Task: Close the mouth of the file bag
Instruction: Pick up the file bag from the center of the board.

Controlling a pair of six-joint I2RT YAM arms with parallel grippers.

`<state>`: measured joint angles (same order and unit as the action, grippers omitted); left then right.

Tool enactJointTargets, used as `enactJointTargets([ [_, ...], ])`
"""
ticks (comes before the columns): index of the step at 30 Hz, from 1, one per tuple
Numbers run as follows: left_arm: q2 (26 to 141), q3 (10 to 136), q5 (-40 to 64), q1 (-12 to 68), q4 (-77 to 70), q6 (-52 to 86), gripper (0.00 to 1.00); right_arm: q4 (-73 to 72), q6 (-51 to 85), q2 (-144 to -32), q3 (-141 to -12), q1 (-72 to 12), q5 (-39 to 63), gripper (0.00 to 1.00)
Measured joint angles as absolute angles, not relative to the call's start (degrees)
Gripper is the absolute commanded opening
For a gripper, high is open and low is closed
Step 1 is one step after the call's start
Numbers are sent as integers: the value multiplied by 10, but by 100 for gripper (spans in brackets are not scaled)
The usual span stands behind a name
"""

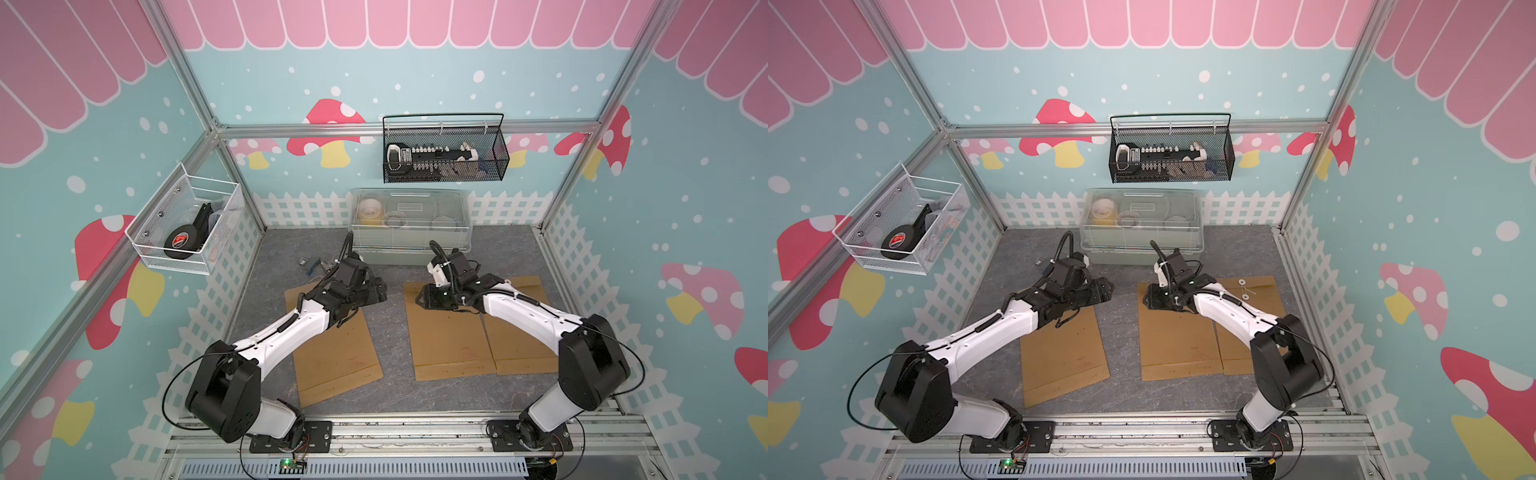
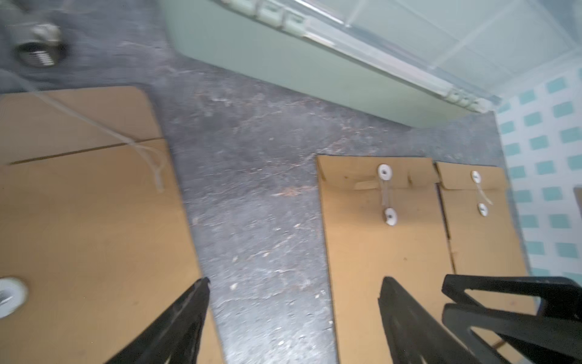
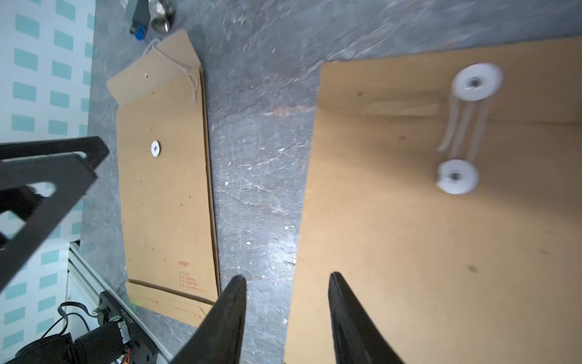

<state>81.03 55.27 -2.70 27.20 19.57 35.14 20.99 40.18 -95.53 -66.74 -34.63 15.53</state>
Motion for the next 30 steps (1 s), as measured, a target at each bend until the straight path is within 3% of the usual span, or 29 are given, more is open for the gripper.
enactJointTargets([
  [6,745,444,-66,179,212,370,83,168,423,-1111,-767,-413,184,45],
  [13,721,376,-59,135,193,402,79,157,435,-1240,-900,-448,214,45],
  [30,750,275,-15,132,60,444,59,165,461,-1311,-976,-469,258,38],
])
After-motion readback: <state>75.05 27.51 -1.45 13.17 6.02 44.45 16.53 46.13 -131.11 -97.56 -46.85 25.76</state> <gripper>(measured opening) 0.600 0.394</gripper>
